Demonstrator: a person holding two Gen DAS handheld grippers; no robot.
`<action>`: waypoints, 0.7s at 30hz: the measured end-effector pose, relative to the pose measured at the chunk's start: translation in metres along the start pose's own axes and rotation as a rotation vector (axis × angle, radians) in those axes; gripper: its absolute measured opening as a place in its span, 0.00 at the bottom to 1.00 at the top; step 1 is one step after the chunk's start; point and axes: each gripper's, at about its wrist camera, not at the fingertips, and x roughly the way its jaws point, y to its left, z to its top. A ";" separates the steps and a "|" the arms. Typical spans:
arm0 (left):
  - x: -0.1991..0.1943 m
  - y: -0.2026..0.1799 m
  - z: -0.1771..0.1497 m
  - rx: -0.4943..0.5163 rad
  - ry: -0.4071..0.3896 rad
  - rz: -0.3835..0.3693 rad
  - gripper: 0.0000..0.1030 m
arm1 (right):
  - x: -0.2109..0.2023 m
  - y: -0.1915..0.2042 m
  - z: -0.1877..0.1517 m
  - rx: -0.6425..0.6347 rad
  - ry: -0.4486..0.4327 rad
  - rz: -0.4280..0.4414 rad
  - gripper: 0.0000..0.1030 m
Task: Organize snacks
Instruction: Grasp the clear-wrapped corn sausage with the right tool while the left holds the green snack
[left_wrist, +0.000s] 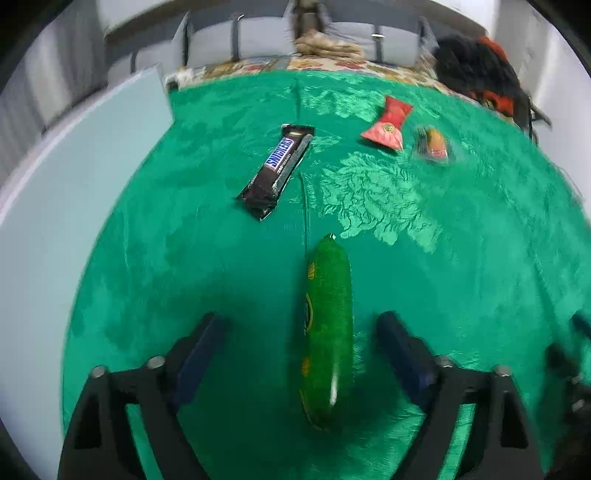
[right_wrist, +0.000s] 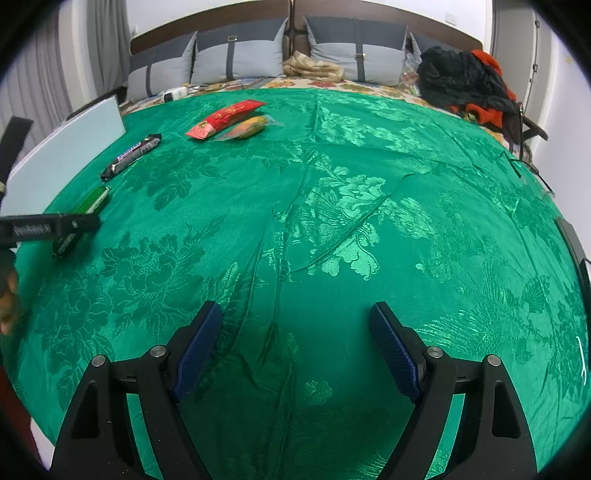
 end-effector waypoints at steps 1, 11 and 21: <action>0.001 0.004 -0.002 -0.021 -0.010 -0.009 0.95 | 0.000 0.000 0.000 0.000 0.000 0.000 0.83; 0.005 0.010 -0.005 -0.048 -0.048 0.006 1.00 | 0.001 0.001 0.002 -0.013 0.018 0.018 0.91; 0.004 0.011 -0.008 -0.050 -0.049 0.002 1.00 | 0.035 -0.020 0.097 0.077 0.157 0.136 0.90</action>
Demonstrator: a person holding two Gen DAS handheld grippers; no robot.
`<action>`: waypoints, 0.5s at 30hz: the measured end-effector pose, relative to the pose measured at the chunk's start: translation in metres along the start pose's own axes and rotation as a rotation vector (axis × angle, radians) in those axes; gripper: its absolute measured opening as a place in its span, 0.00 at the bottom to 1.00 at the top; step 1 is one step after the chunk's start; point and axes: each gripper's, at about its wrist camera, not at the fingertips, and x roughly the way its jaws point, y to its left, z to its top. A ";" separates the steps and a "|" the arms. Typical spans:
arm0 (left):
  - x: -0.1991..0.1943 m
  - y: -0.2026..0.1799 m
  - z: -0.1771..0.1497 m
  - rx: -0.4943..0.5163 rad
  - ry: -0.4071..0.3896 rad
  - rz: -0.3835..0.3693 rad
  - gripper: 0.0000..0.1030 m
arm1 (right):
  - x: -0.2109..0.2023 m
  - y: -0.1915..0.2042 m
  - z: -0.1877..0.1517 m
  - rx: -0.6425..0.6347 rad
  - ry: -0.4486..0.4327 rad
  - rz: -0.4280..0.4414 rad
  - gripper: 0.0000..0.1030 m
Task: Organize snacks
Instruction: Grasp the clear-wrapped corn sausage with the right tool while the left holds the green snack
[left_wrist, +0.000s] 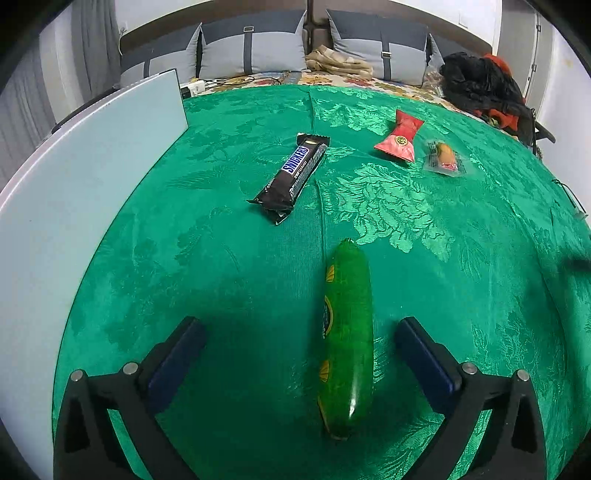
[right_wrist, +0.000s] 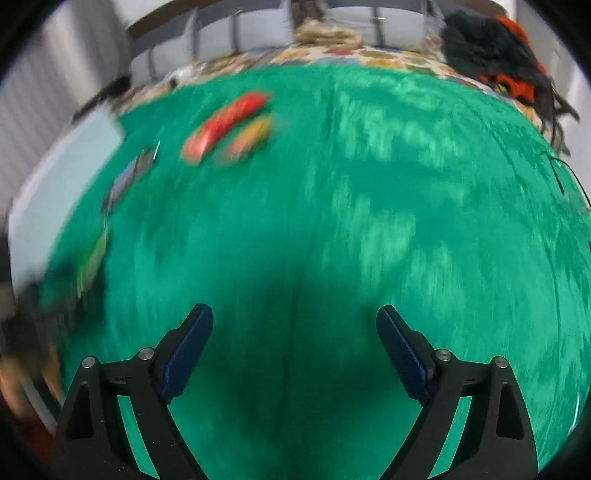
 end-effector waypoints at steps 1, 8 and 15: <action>0.000 0.000 0.000 0.000 0.000 0.000 1.00 | 0.005 -0.002 0.025 0.047 -0.007 0.027 0.89; 0.000 0.000 0.000 0.000 0.000 0.000 1.00 | 0.076 0.005 0.129 0.346 0.094 0.156 0.86; 0.000 0.000 0.000 0.000 0.000 0.000 1.00 | 0.116 0.054 0.152 0.183 0.141 -0.073 0.44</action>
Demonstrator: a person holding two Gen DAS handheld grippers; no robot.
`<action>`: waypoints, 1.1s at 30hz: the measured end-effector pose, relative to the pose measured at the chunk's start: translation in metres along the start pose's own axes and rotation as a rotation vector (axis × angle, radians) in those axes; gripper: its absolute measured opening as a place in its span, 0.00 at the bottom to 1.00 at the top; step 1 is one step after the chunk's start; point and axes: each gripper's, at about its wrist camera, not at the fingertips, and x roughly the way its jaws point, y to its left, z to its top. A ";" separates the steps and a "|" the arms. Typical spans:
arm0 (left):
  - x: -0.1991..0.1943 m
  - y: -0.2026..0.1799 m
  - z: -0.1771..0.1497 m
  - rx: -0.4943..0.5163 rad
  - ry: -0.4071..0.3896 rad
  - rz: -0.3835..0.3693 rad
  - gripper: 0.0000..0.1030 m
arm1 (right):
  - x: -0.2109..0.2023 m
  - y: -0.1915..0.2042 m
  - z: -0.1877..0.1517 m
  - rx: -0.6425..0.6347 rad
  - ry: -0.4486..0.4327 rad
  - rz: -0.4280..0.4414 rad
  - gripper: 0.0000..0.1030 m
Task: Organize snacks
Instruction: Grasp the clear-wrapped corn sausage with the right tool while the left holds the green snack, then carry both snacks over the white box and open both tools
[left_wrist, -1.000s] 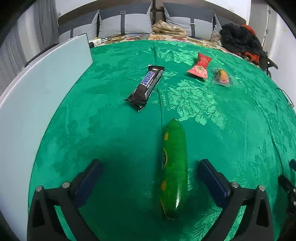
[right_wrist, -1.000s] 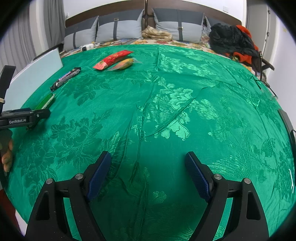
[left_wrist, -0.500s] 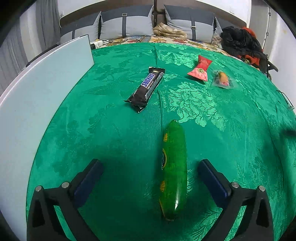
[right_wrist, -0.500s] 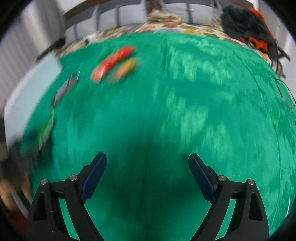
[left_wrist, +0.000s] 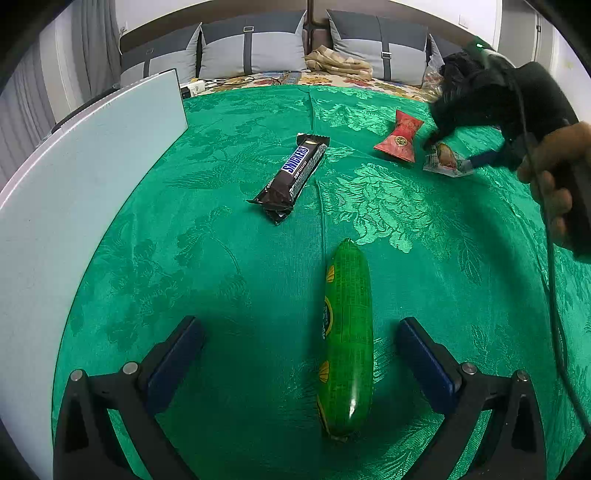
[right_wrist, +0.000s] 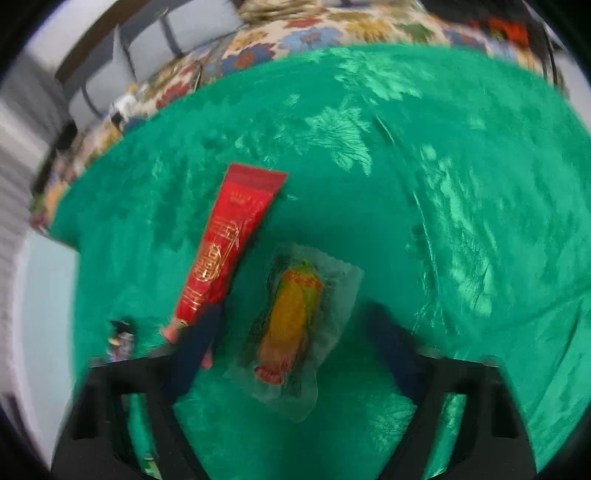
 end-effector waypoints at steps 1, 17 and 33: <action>0.000 0.000 0.000 0.000 0.000 0.000 1.00 | 0.000 0.002 -0.002 -0.027 -0.002 -0.003 0.42; -0.010 -0.001 0.011 0.018 0.121 -0.120 0.77 | -0.068 -0.045 -0.133 -0.276 0.081 0.067 0.47; -0.070 0.023 0.011 -0.126 0.051 -0.198 0.21 | -0.108 -0.021 -0.124 -0.240 0.049 0.119 0.05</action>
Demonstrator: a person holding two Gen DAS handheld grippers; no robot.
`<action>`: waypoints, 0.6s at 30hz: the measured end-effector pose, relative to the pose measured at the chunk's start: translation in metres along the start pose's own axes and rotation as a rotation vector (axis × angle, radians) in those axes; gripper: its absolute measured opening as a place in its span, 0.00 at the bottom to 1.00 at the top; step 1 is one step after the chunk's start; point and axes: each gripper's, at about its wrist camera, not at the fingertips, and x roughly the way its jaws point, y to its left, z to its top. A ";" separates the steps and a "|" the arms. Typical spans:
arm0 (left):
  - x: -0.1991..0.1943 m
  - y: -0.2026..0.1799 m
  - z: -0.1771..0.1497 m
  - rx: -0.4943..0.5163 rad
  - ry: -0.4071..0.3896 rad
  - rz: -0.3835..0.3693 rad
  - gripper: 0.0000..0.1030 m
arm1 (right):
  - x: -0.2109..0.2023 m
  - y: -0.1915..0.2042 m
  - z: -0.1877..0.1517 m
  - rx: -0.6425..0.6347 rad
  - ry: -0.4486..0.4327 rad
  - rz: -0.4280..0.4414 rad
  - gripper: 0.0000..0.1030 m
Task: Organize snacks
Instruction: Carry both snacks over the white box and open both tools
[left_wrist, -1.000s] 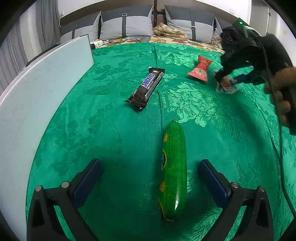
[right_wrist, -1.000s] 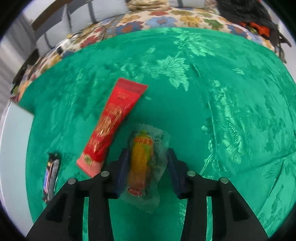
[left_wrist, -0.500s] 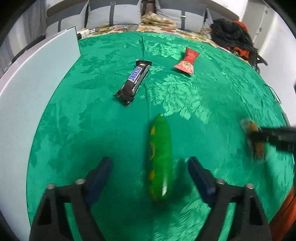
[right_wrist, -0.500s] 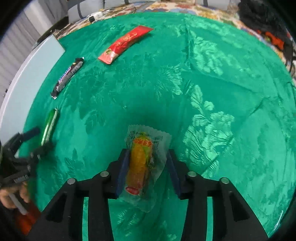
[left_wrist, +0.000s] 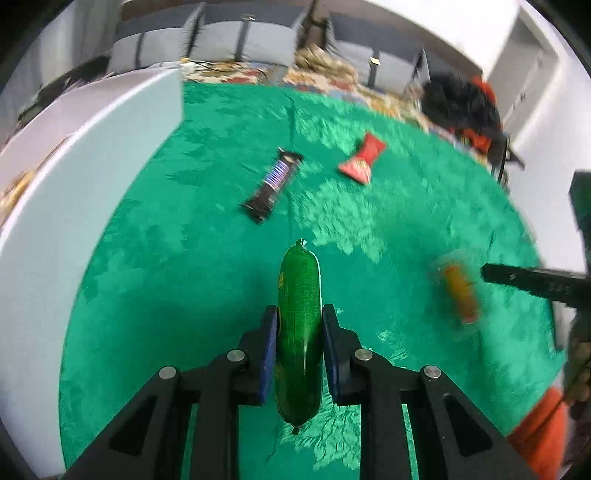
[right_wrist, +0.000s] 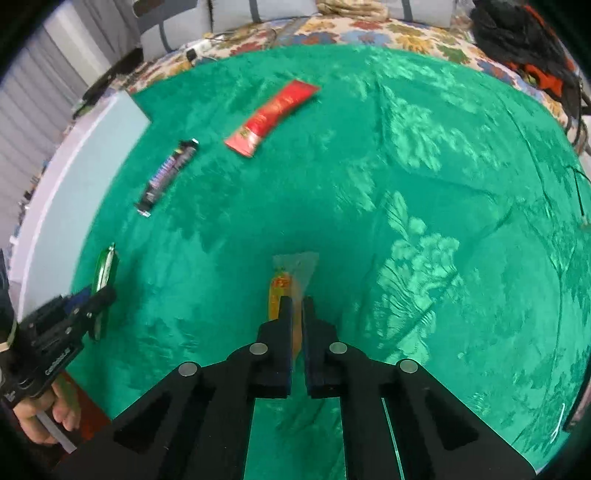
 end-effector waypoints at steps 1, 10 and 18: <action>-0.005 0.006 0.001 -0.016 -0.007 -0.005 0.21 | -0.003 0.005 0.005 -0.010 -0.007 0.003 0.05; -0.042 0.051 -0.011 -0.121 -0.042 -0.021 0.21 | 0.041 0.044 0.004 -0.229 0.052 -0.177 0.50; -0.094 0.064 -0.003 -0.179 -0.123 -0.096 0.21 | 0.068 0.017 -0.002 -0.142 0.093 -0.129 0.23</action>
